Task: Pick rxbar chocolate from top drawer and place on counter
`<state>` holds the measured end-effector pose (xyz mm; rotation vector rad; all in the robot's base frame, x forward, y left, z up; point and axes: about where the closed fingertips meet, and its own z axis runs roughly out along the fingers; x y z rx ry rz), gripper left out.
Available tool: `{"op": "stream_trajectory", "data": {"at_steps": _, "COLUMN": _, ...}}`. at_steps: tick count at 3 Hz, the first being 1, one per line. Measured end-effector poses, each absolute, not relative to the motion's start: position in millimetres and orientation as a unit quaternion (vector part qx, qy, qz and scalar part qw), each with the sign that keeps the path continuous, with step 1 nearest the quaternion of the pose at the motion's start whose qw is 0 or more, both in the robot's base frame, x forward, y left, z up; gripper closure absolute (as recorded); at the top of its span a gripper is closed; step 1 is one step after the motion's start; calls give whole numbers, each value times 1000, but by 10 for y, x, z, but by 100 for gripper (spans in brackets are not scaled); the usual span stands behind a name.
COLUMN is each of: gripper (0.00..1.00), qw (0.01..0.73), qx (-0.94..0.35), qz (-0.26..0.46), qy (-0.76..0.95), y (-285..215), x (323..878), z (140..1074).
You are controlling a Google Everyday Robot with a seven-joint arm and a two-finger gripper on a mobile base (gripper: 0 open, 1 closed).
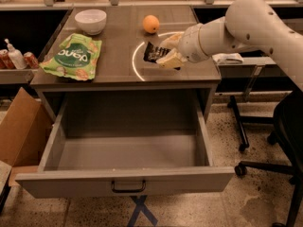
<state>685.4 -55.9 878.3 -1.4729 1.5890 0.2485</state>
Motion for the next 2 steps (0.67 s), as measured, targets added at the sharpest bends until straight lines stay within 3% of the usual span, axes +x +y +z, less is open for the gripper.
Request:
{"op": "stream_trajectory", "data": {"at_steps": 1, "gripper": 52, "qw": 467, "qx": -586, "qz": 117, "qy": 651, "y": -530, "x": 7038, "z": 8755}}
{"op": "stream_trajectory", "data": {"at_steps": 2, "gripper": 21, "qw": 475, "qx": -573, "qz": 133, "qy": 655, "y": -461, "x": 7224, "z": 8720}}
